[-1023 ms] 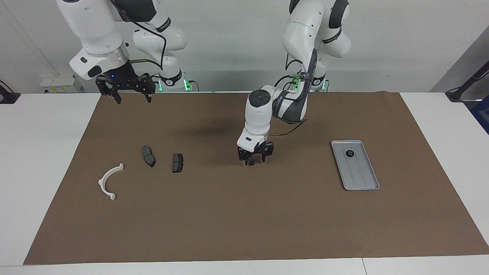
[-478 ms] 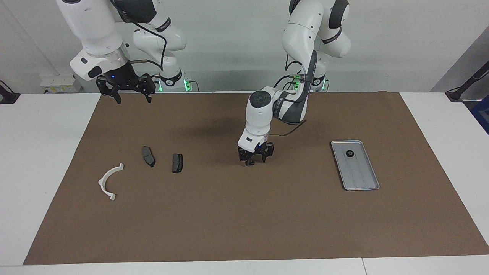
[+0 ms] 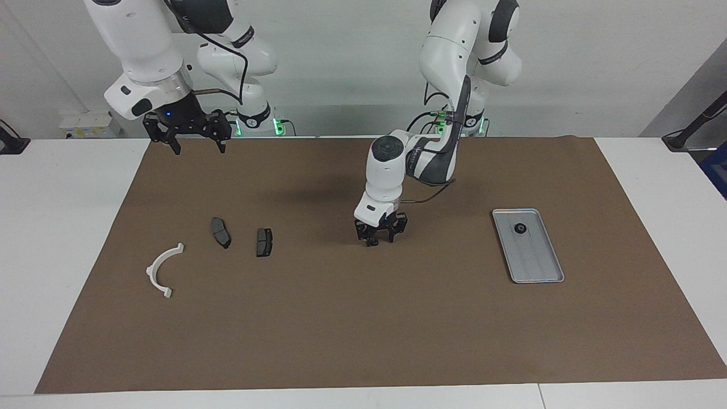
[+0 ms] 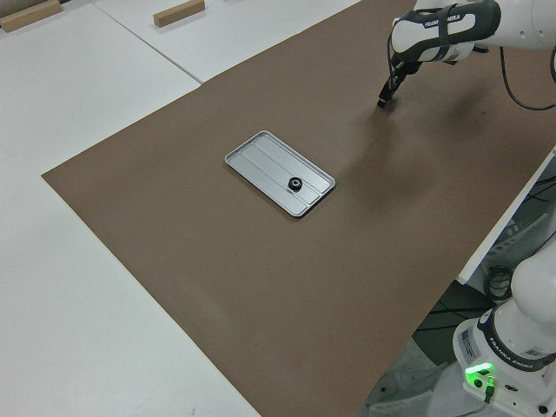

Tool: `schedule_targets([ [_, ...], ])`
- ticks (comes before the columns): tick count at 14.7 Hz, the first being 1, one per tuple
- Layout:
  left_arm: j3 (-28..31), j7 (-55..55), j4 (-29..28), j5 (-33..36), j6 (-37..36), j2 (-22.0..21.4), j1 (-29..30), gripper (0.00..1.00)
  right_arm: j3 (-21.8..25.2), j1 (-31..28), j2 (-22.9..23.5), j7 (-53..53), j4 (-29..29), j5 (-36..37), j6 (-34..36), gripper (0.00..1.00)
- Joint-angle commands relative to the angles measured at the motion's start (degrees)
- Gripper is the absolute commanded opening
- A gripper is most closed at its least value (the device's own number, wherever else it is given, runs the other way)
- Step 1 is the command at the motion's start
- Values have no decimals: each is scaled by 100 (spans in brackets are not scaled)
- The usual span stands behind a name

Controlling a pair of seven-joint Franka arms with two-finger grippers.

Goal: Pick bearing gear from pile to tray
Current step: 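Carry the black nut over the silver tray with the left gripper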

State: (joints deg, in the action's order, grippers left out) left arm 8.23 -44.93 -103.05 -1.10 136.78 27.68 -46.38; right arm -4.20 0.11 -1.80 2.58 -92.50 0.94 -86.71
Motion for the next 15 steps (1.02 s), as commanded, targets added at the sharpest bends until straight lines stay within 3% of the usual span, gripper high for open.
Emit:
schedule_targets([
  [1,47,-95,-154,137,112,-105,-73,12,-64,-135,-110,-127,-128,-112,-74,100],
  [2,47,-95,-154,137,112,-105,-81,0,-55,-135,-110,-127,-128,-112,-74,100],
  [7,56,-87,55,163,16,-96,-47,0,15,-152,-101,-118,-128,-121,-109,100],
  [9,56,-69,790,294,-735,17,15,0,42,-143,-101,-118,-128,-121,-109,100],
  [12,47,27,2627,637,-2379,579,548,0,50,-126,-101,-118,-128,-121,-118,100],
  [15,73,999,2808,594,-2699,379,1313,0,190,-12,-101,-118,-119,-121,-109,100],
])
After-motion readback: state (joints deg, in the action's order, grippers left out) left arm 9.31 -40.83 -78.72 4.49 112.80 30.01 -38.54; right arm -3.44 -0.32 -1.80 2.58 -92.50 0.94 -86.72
